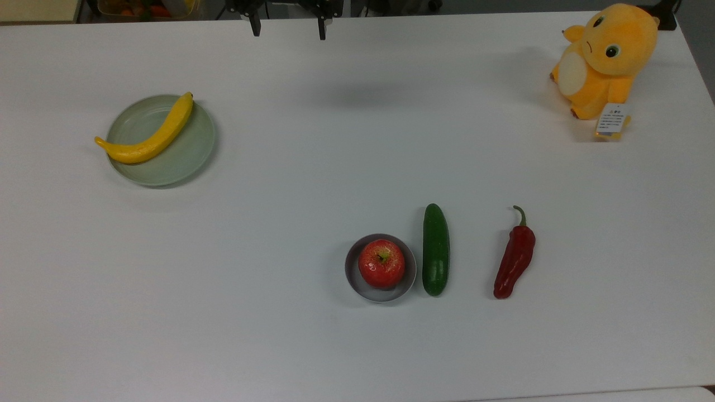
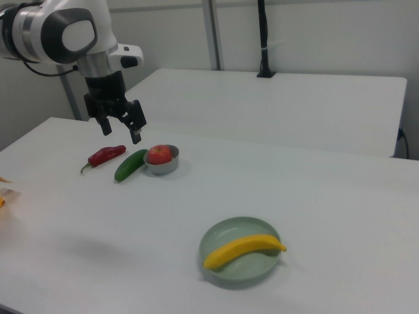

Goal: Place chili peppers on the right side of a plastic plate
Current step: 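Move the gripper from rest toward the red chili pepper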

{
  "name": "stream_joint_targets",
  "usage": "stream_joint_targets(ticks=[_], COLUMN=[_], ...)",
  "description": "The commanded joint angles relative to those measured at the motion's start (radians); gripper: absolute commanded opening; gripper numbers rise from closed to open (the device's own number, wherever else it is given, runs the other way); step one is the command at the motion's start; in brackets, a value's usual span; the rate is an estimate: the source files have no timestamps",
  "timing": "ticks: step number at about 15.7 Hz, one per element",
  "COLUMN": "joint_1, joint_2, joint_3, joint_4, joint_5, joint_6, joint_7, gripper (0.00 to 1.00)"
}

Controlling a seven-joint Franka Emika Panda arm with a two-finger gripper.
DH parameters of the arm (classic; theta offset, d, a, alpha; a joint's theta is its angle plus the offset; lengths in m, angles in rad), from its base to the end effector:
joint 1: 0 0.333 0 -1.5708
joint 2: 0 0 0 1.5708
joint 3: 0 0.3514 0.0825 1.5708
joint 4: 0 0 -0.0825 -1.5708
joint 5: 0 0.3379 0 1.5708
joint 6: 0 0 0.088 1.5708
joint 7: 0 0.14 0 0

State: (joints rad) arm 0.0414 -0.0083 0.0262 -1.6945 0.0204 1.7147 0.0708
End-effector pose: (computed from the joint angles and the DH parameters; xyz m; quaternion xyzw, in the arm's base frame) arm 0.5153 0.0375 0.5907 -0.9998 0.0029 -0.0135 0.0110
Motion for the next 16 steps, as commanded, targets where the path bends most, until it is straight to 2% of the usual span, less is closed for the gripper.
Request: stream_joint_targets(ticks=[1,10,13,16], joint_1=[-0.002,-0.001,0.002,0.020], joint_2=[-0.033,-0.010,0.027,0.065], joint_3=[0.003,0.008,0.012,0.029], joint_4=[-0.023,-0.016,0.001,0.010], joint_5=[0.021,0.041,0.062,0.064], joint_6=[-0.012,0.022,0.107,0.230], joint_7=[-0.043,-0.039,-0.011,0.104], gripper=[1.00,1.00,1.00,1.00])
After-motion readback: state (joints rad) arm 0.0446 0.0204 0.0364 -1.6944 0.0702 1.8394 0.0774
